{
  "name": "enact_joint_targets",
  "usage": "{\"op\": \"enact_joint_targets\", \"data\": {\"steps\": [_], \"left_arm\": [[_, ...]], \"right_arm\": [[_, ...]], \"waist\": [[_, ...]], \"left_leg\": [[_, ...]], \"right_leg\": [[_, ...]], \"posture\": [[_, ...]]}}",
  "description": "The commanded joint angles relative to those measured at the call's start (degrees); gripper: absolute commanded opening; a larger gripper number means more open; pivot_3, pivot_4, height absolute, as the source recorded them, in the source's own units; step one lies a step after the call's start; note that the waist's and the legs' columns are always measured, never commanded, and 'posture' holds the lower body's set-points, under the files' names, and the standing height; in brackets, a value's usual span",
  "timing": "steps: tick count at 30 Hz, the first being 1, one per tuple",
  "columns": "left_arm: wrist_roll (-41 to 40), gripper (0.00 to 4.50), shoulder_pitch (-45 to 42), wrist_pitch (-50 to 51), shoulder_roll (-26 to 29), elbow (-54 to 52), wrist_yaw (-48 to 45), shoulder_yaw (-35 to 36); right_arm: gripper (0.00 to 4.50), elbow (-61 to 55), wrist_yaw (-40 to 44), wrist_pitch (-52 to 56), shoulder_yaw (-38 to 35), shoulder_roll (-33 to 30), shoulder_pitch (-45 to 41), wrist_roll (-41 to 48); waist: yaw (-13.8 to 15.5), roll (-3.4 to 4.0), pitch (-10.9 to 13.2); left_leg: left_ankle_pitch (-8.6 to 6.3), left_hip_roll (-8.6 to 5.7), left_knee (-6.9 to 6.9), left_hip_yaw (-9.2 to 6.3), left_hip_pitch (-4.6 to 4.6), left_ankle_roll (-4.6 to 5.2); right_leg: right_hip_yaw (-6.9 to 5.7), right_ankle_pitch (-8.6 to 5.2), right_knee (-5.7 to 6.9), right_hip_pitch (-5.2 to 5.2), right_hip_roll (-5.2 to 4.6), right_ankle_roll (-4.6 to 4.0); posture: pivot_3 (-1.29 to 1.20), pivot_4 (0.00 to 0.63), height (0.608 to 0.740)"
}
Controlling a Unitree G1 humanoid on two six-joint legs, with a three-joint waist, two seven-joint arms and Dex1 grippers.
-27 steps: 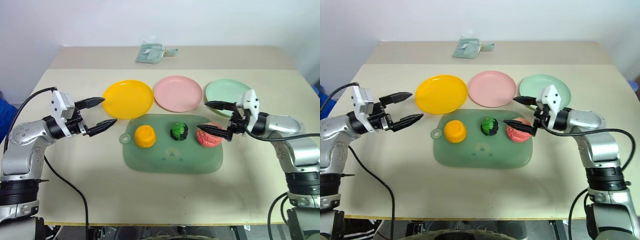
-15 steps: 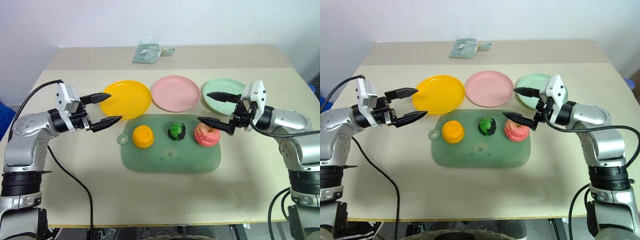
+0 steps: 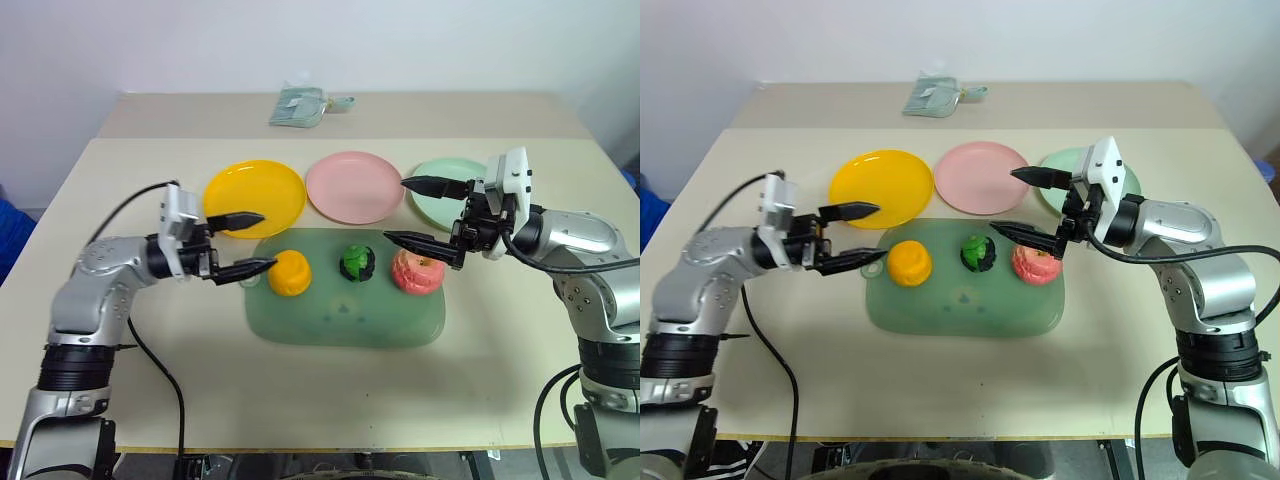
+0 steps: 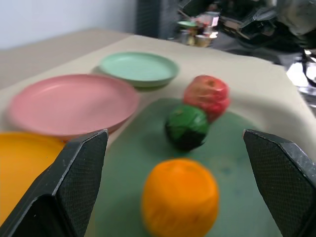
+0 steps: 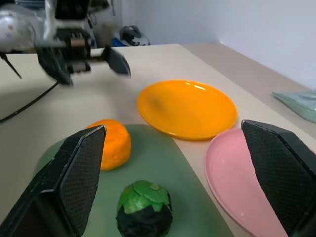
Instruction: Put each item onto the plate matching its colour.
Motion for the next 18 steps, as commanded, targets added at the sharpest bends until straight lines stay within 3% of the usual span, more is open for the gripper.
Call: {"op": "enact_joint_targets", "data": {"steps": [1, 6, 18], "left_arm": [[3.0, 4.50, -0.5, -4.4, -0.9, 1.0, -0.2, -1.5], [6.4, 4.50, -2.8, -8.8, -2.4, 5.6, -1.2, -4.0], [10.9, 4.50, -3.3, -13.8, -5.9, 10.1, -2.1, -8.1]], "right_arm": [[4.46, -3.2, 0.7, 0.7, -1.8, -1.4, 1.2, 2.4], [4.46, -3.9, 4.9, -1.8, -1.8, -4.2, 6.2, 1.3], [4.46, -4.0, 6.4, -5.0, -1.2, -4.0, 9.4, 0.9]], "waist": [[0.0, 0.00, 0.0], [0.1, 0.00, 0.0], [0.1, 0.00, 0.0]], "left_leg": [[0.00, 0.00, -0.01, 0.00, 0.00, 0.00], [-0.01, 0.00, 0.01, 0.00, 0.00, 0.02], [-0.01, 0.00, 0.05, 0.00, 0.00, 0.03]], "right_leg": [[0.00, 0.00, 0.00, 0.00, 0.00, 0.00], [0.00, 0.00, -0.01, 0.02, 0.00, 0.00], [-0.01, 0.00, -0.02, 0.04, -0.01, 0.01]], "posture": [[0.00, 0.150, 0.729], [0.00, 0.150, 0.729], [0.00, 0.150, 0.729]]}}
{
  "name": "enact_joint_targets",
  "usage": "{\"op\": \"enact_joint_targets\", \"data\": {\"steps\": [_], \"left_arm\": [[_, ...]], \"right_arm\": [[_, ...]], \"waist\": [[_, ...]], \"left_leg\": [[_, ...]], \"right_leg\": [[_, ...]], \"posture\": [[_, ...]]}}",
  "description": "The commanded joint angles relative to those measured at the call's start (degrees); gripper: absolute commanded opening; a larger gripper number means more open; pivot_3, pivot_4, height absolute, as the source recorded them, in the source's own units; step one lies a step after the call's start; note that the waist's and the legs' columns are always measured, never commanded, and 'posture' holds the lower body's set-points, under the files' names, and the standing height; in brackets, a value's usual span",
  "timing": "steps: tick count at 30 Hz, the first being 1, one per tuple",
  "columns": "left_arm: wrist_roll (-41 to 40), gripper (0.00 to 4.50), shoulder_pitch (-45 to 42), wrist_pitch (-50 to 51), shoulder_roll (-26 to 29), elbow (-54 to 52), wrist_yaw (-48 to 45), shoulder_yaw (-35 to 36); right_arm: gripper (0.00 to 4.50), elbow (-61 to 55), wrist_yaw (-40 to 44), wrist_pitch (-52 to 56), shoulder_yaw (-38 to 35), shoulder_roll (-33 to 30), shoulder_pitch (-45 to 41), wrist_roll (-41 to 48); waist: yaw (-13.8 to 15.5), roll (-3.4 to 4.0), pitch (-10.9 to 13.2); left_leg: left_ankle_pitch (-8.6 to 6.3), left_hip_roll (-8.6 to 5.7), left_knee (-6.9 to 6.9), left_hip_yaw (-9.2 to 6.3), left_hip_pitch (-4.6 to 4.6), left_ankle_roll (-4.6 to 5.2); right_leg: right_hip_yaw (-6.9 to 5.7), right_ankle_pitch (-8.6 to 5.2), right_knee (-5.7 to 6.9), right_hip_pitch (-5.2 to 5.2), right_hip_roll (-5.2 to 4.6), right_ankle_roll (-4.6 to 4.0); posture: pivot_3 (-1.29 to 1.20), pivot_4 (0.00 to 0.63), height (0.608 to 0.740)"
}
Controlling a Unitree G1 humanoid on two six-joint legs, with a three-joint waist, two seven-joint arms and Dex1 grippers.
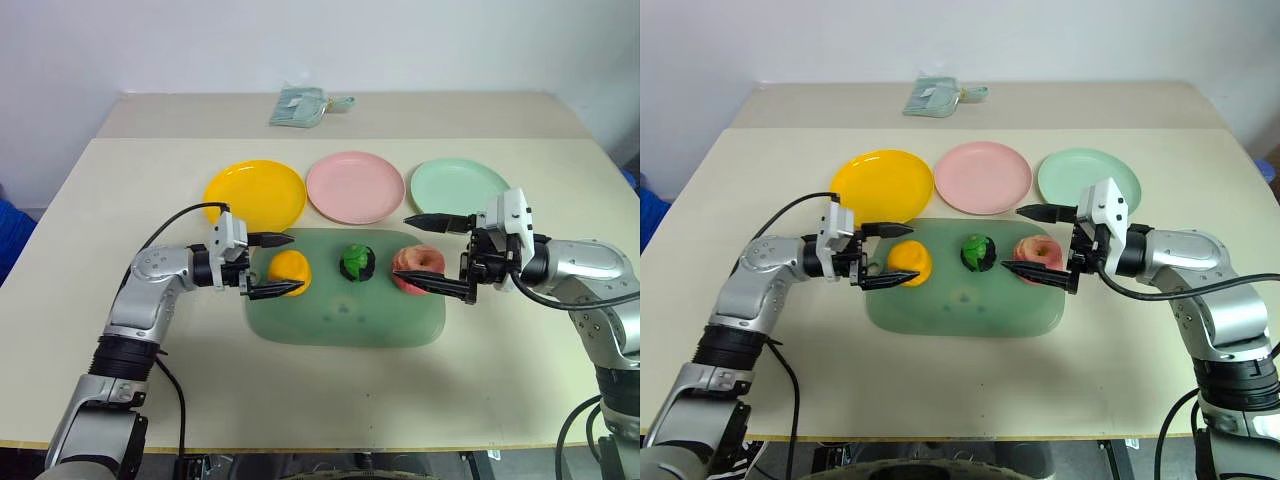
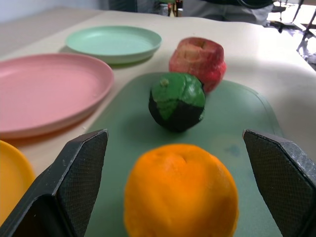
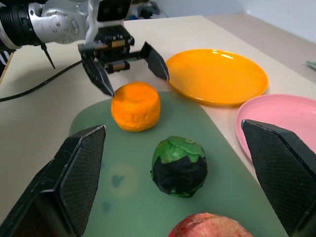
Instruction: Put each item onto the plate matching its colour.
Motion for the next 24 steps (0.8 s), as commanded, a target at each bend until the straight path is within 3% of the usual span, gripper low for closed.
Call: {"op": "enact_joint_targets", "data": {"steps": [1, 6, 10, 15, 18, 24], "left_arm": [[1.3, 4.50, -0.6, -2.1, -0.3, 1.0, 0.2, -0.4], [5.8, 4.50, -1.1, -5.0, -0.5, 4.7, -0.2, -3.8], [6.9, 3.31, -1.9, -8.3, -1.8, 6.5, 1.7, -3.3], [7.0, 3.25, -2.1, -9.5, -2.0, 7.2, 1.9, -3.3], [3.8, 3.25, -10.0, -8.4, -4.3, 12.1, 14.6, 5.9], [7.5, 3.25, -21.7, -10.9, -6.1, 29.5, 31.1, 11.9]], "right_arm": [[4.46, -1.4, 0.8, -2.0, -0.7, -0.2, 0.4, 0.1], [4.46, -0.7, -0.8, -2.2, 0.6, 1.2, -1.4, -0.6], [4.50, -0.7, -1.8, -1.8, 0.7, 1.6, -2.3, -0.5], [4.50, -0.7, -2.0, -1.8, 0.9, 1.6, -2.4, -0.4], [4.50, 2.8, -8.2, -2.7, 1.0, 5.9, -7.6, -2.2], [4.50, 8.6, -16.7, -6.1, 4.7, 13.1, -13.9, -9.7]], "waist": [[0.0, 0.00, 0.0], [-0.1, 0.00, 0.0], [0.0, 0.00, 0.0], [0.0, 0.00, 0.0], [-0.1, -0.09, 0.0], [-0.2, -0.09, 0.0]], "left_leg": [[0.00, 0.00, 0.01, 0.00, 0.00, 0.00], [0.00, 0.00, 0.00, 0.00, 0.01, 0.00], [0.00, 0.00, 0.00, 0.00, 0.01, 0.00], [-0.01, 0.00, 0.02, 0.00, 0.00, 0.01], [0.01, 0.00, 0.08, -0.01, 0.00, -0.01], [0.17, -0.04, 0.13, -0.01, 0.00, -0.28]], "right_leg": [[0.00, 0.00, 0.00, 0.01, 0.00, 0.00], [0.00, 0.00, 0.00, 0.00, 0.00, 0.00], [0.00, 0.00, 0.01, 0.00, 0.00, 0.00], [0.00, 0.00, 0.01, 0.00, 0.00, 0.00], [-0.01, 0.01, 0.08, -0.02, 0.01, 0.01], [-0.06, 0.00, 0.22, -0.06, 0.03, 0.03]], "posture": [[0.00, 0.150, 0.729], [0.00, 0.150, 0.729], [0.00, 0.150, 0.729], [0.00, 0.150, 0.729], [0.00, 0.150, 0.729], [0.00, 0.150, 0.729]]}}
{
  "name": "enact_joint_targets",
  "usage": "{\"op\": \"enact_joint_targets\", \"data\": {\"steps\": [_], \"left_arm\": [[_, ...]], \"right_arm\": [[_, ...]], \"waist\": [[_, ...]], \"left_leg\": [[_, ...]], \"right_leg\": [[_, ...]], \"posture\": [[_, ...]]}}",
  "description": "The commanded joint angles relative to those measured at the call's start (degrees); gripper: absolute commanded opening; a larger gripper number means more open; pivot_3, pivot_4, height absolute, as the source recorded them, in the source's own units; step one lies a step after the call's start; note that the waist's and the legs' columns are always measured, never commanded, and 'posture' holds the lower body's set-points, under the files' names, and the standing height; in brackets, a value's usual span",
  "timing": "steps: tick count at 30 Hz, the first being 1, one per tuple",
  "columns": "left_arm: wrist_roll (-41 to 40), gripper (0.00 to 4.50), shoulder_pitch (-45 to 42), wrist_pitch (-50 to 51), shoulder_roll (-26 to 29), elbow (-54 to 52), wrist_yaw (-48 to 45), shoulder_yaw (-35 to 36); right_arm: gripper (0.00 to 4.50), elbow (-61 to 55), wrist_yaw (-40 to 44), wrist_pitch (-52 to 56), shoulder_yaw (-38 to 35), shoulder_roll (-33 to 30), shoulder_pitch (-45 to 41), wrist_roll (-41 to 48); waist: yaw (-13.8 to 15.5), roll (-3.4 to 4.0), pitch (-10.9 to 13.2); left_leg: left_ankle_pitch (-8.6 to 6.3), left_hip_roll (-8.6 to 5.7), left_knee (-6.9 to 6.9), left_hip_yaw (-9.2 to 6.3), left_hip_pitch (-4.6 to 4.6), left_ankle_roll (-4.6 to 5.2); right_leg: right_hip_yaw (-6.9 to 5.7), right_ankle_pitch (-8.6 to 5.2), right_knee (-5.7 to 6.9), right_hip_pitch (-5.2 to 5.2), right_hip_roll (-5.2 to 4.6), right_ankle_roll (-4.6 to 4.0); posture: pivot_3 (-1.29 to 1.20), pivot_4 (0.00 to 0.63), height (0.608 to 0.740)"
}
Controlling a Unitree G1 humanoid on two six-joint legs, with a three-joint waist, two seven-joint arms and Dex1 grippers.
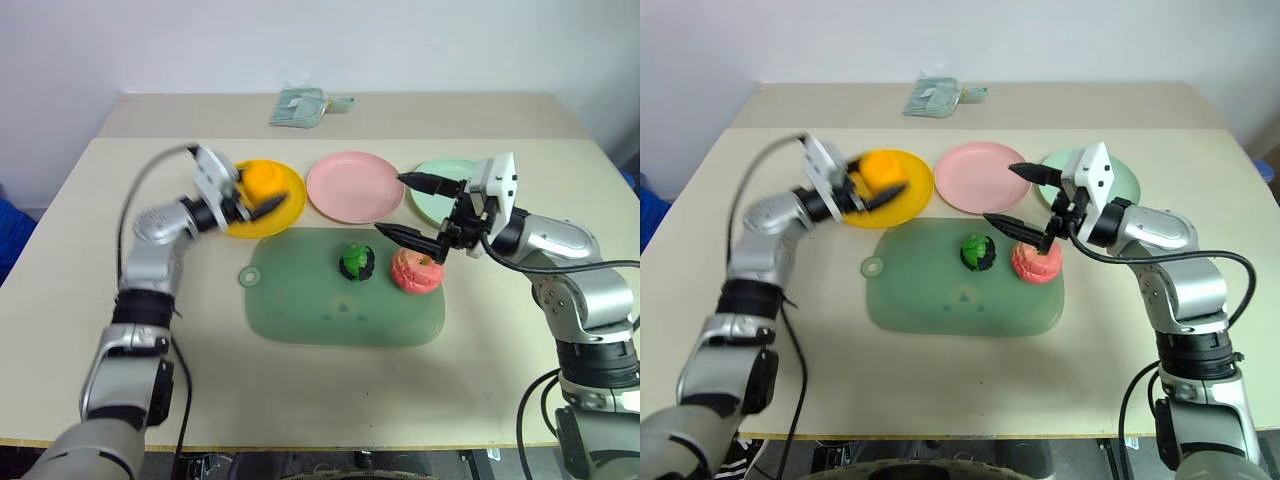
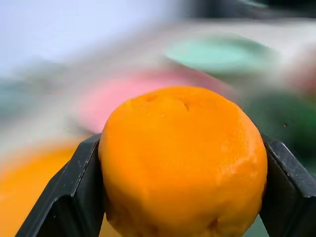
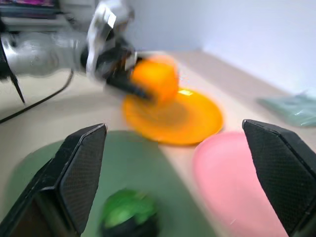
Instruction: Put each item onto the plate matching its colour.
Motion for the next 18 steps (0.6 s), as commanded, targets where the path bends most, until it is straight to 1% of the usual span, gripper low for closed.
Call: {"op": "enact_joint_targets", "data": {"steps": [1, 4, 7, 10, 12, 13, 15, 18], "left_arm": [[2.3, 3.25, -4.5, -3.7, -2.0, 10.8, 10.2, 3.0], [4.7, 3.25, -8.3, -6.4, -3.1, 18.2, 15.1, 3.0], [4.2, 3.25, -10.2, -7.6, -4.8, 22.1, 15.3, 3.5], [5.3, 3.25, -10.7, -8.5, -5.0, 24.7, 15.8, 2.9], [5.1, 4.28, -10.5, -8.5, -5.1, 25.3, 14.8, 2.9], [5.2, 4.45, -10.4, -8.6, -5.0, 25.4, 14.5, 2.9], [5.4, 4.45, -10.2, -9.4, -4.9, 25.3, 14.8, 2.9], [6.0, 4.45, -9.4, -11.0, -3.9, 23.3, 12.6, 2.0]], "right_arm": [[4.50, 3.0, -5.7, -2.5, 2.7, 4.5, -4.3, -4.6], [4.50, 4.1, -7.1, -3.7, 4.0, 6.8, -5.6, -6.4], [4.50, 3.9, -7.7, -3.6, 3.9, 7.9, -5.8, -6.3], [4.50, 2.9, -7.3, -3.4, 4.0, 7.6, -4.9, -6.0], [4.50, 2.8, -7.3, -3.3, 3.7, 7.3, -4.6, -6.0], [4.50, 2.9, -7.3, -3.3, 3.6, 7.2, -4.5, -6.0], [4.50, 2.7, -7.1, -3.2, 3.4, 7.0, -4.3, -5.8], [4.50, 2.6, -7.0, -3.2, 3.3, 6.8, -4.1, -5.5]], "waist": [[-0.1, 0.01, 0.0], [0.0, -0.02, 0.0], [0.1, -0.04, 0.0], [0.0, -0.04, 0.0], [-0.1, -0.04, 0.0], [-0.2, -0.04, 0.0], [-0.2, -0.04, 0.0], [-0.2, -0.04, 0.0]], "left_leg": [[0.03, -0.02, -0.02, 0.05, 0.01, -0.05], [0.05, -0.04, -0.02, 0.06, -0.05, -0.06], [0.05, -0.07, 0.02, 0.05, -0.11, -0.06], [0.05, -0.09, 0.08, 0.04, -0.13, -0.05], [0.05, -0.07, 0.07, 0.04, -0.13, -0.05], [0.05, -0.07, 0.06, 0.04, -0.13, -0.05], [0.05, -0.06, 0.04, 0.04, -0.13, -0.06], [0.05, -0.06, 0.04, 0.04, -0.13, -0.06]], "right_leg": [[0.00, 0.00, 0.00, -0.01, -0.02, 0.00], [-0.02, 0.01, 0.02, -0.08, -0.01, 0.01], [-0.05, 0.01, 0.04, -0.10, -0.02, 0.01], [-0.07, 0.02, 0.03, -0.08, -0.03, 0.03], [-0.07, 0.02, 0.05, -0.09, -0.01, 0.03], [-0.07, 0.02, 0.07, -0.11, -0.01, 0.03], [-0.06, 0.02, 0.08, -0.13, 0.00, 0.03], [-0.06, 0.02, 0.08, -0.13, 0.00, 0.03]], "posture": [[0.00, 0.150, 0.729], [0.00, 0.150, 0.729], [0.00, 0.150, 0.729], [0.00, 0.150, 0.729], [0.00, 0.150, 0.729], [0.00, 0.150, 0.729], [0.00, 0.150, 0.729], [0.00, 0.150, 0.729]]}}
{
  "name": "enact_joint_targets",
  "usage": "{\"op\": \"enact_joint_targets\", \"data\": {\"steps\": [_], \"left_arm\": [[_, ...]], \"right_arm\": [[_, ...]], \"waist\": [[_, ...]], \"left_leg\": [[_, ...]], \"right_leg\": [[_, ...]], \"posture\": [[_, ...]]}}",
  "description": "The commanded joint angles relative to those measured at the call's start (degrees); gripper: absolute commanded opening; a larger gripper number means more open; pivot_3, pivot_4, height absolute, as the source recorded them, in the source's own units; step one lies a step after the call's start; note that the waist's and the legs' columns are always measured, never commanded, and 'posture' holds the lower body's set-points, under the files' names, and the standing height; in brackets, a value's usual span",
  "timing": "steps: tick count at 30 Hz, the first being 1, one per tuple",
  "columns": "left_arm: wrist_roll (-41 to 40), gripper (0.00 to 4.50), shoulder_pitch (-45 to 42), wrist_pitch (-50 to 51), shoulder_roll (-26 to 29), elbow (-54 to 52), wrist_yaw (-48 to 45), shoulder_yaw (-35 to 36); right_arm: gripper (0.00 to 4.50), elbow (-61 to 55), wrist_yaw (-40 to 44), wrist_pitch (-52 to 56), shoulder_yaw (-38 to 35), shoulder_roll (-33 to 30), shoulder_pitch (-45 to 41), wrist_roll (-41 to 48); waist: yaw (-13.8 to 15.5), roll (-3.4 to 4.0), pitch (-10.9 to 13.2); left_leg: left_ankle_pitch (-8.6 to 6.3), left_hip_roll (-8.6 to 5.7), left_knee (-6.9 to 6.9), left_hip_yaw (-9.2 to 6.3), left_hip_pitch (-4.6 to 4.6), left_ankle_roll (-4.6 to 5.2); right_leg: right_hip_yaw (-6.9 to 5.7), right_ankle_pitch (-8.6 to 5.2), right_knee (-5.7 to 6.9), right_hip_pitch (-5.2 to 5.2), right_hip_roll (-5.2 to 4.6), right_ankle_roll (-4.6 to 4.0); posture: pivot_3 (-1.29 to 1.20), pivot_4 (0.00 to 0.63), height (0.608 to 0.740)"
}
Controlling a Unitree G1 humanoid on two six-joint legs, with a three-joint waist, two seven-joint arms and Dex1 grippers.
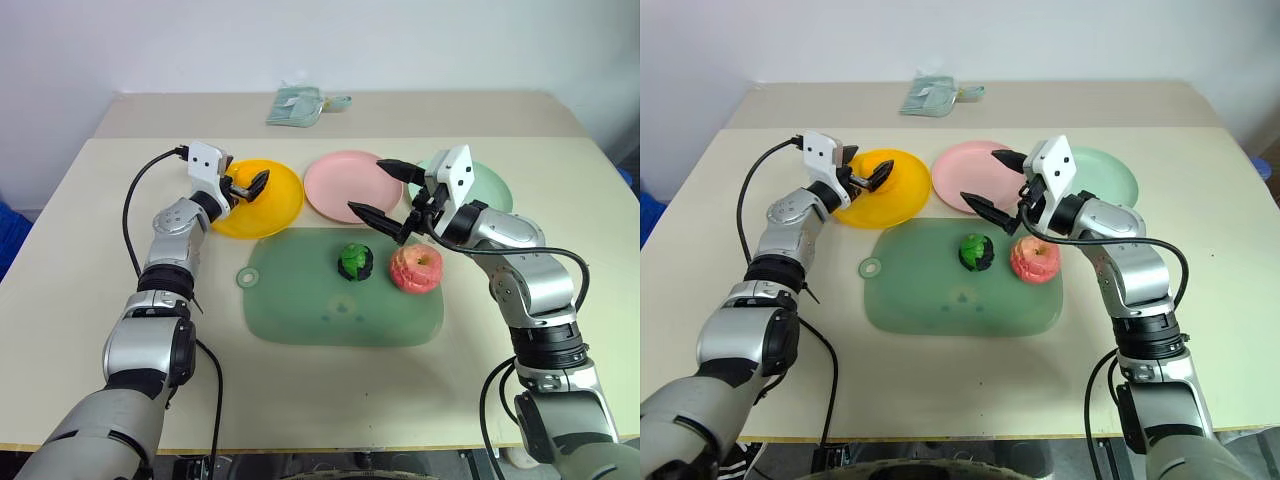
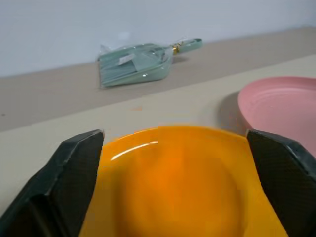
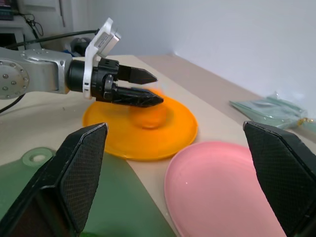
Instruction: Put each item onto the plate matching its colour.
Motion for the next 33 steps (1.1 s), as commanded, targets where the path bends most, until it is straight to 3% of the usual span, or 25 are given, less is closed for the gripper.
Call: {"op": "enact_joint_targets", "data": {"steps": [1, 5, 10, 15, 22, 33], "left_arm": [[1.3, 4.45, -0.2, -3.7, 2.0, -3.5, -2.8, -0.7], [-5.5, 4.45, 1.4, 0.3, 3.5, -10.8, -14.0, 1.7], [-17.3, 4.45, 13.4, 15.7, 9.2, -36.1, -34.1, -1.5], [-22.7, 4.45, 22.3, 27.2, 14.9, -53.3, -38.6, -2.7], [-22.0, 4.45, 28.7, 30.2, 19.4, -60.8, -41.0, -4.2], [-20.2, 4.45, 30.3, 27.7, 19.1, -60.3, -40.8, -4.6]], "right_arm": [[4.50, -2.4, 0.2, -0.6, -1.6, -0.4, -0.2, 1.0], [4.50, -4.5, 3.2, 1.4, -0.4, -1.6, 0.5, 2.8], [4.50, -7.4, 7.5, 7.3, 2.6, -5.5, 0.7, 3.5], [4.50, -8.8, 11.7, 9.5, 2.2, -10.2, 1.4, 4.7], [4.50, -6.4, 10.4, 7.2, 8.9, -10.6, -0.4, -3.8], [4.50, -1.9, 11.2, 6.3, 17.2, -9.9, -4.6, -14.2]], "waist": [[0.0, 0.00, 0.0], [0.0, 0.00, 0.0], [-0.7, 0.03, 0.0], [-1.0, 0.04, 0.0], [-1.2, 0.06, 0.0], [-1.0, 0.06, 0.0]], "left_leg": [[0.00, 0.00, 0.00, 0.00, 0.00, 0.00], [0.00, 0.00, 0.00, 0.00, 0.00, 0.00], [0.00, 0.02, -0.06, 0.00, 0.00, 0.00], [-0.01, 0.06, -0.09, -0.05, 0.01, 0.01], [-0.17, 0.06, -0.15, -0.07, 0.13, 0.26], [-0.02, 0.05, -0.14, -0.06, 0.12, 0.02]], "right_leg": [[0.00, 0.00, 0.00, 0.00, 0.00, 0.00], [0.01, 0.00, 0.00, 0.00, 0.00, 0.00], [0.05, -0.01, -0.06, 0.01, -0.05, -0.02], [0.07, -0.02, -0.07, 0.03, -0.04, -0.04], [0.07, -0.02, -0.09, 0.10, -0.04, -0.05], [0.06, -0.02, -0.10, 0.09, -0.05, -0.05]], "posture": [[0.00, 0.150, 0.729], [0.00, 0.150, 0.729], [0.00, 0.150, 0.729], [0.00, 0.150, 0.729], [0.00, 0.150, 0.729], [0.00, 0.150, 0.729]]}}
